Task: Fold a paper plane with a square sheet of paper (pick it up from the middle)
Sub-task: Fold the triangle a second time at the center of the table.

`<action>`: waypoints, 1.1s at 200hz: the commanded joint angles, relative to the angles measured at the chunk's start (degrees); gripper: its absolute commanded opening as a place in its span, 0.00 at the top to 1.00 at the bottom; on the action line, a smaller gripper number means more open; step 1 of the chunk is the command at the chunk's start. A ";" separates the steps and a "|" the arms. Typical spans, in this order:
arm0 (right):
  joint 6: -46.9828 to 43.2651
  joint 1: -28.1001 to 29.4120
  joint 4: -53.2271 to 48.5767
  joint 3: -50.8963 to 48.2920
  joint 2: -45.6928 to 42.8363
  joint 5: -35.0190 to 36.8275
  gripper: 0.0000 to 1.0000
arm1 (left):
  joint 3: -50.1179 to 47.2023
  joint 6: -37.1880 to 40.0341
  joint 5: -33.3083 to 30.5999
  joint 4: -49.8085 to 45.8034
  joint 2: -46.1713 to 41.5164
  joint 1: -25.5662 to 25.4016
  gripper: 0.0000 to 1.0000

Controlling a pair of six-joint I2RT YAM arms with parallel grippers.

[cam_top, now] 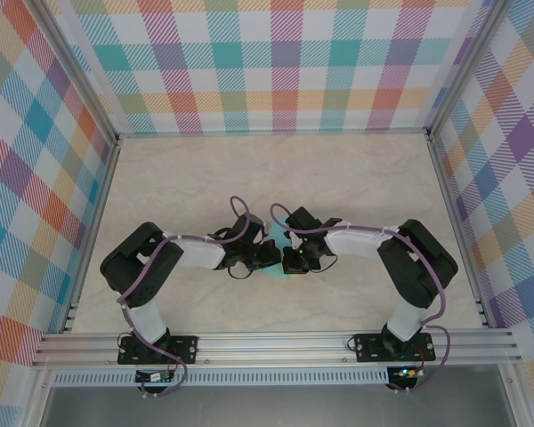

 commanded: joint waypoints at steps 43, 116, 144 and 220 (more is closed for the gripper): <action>-0.95 0.15 -5.79 -5.42 4.74 6.24 1.00 | 2.90 7.65 -2.55 -6.95 2.65 10.36 1.00; -0.81 0.19 -5.77 -4.81 3.64 4.80 1.00 | 6.01 10.34 2.99 -7.86 -1.91 14.07 1.00; -0.65 0.15 -4.83 -4.08 2.37 2.89 1.00 | 2.35 8.52 4.55 -4.76 -5.78 11.48 1.00; 0.47 0.19 -2.02 -0.50 -0.69 -0.39 1.00 | 2.59 6.07 4.04 -0.69 0.75 5.93 1.00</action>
